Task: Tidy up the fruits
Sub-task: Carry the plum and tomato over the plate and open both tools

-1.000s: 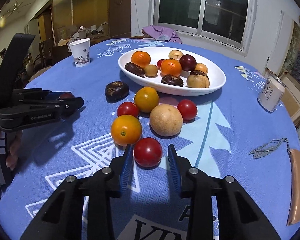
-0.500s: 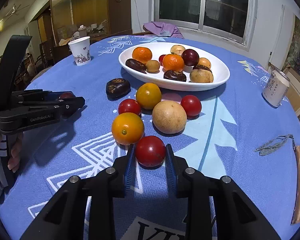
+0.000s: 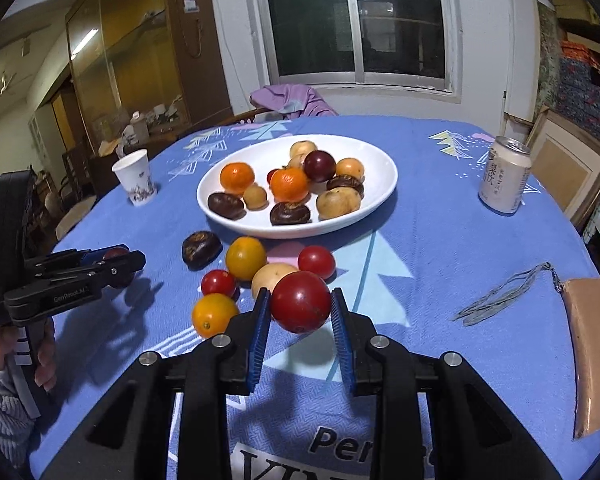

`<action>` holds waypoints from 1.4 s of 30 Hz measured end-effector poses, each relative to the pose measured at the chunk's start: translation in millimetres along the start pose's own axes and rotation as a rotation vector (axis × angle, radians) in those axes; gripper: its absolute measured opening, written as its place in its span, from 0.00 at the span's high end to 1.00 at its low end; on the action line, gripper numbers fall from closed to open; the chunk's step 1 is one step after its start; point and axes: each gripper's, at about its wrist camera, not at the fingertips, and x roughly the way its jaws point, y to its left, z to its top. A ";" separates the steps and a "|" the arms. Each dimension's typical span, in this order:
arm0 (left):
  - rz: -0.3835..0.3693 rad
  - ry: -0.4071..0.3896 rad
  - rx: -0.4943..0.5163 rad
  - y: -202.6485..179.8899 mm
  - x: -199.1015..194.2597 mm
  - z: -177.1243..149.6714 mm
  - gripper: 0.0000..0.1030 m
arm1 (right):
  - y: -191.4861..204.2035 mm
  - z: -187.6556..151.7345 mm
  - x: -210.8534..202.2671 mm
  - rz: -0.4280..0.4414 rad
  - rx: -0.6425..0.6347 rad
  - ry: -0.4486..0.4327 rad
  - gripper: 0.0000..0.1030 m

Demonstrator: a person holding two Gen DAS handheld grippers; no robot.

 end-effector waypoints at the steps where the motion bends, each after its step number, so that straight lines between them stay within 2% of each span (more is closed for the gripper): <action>1: -0.007 -0.006 -0.002 -1.5 -1.5 6.6 0.63 | -1.8 2.2 -2.5 0.005 0.008 -0.008 0.70; 5: 0.008 -0.064 0.030 -16.6 -8.3 46.2 0.63 | -8.4 24.8 -16.9 0.030 0.036 -0.054 0.70; 9: 0.005 -0.107 0.040 -30.9 -6.0 85.8 0.63 | -9.4 64.4 -19.1 0.017 0.040 -0.099 0.70; 15: -0.013 -0.130 0.015 -41.1 15.5 126.0 0.63 | -14.8 117.1 7.7 0.058 0.098 -0.115 0.70; 20: 0.003 -0.136 -0.005 -41.8 43.2 153.2 0.63 | -16.5 139.9 37.3 0.045 0.097 -0.102 0.70; 25: 0.015 -0.118 -0.006 -34.5 73.1 166.2 0.63 | -18.7 141.9 77.2 0.041 0.073 -0.031 0.70; 28: -0.003 -0.086 -0.032 -23.9 98.6 168.2 0.63 | -19.4 135.5 104.8 0.052 0.067 0.041 0.70; 33: 0.007 -0.025 -0.041 -9.7 137.5 167.2 0.63 | -14.2 124.4 138.1 0.050 0.061 0.104 0.70; 42: 0.021 -0.007 0.017 -17.7 159.5 167.8 0.63 | -9.8 118.8 144.7 0.050 0.039 0.123 0.70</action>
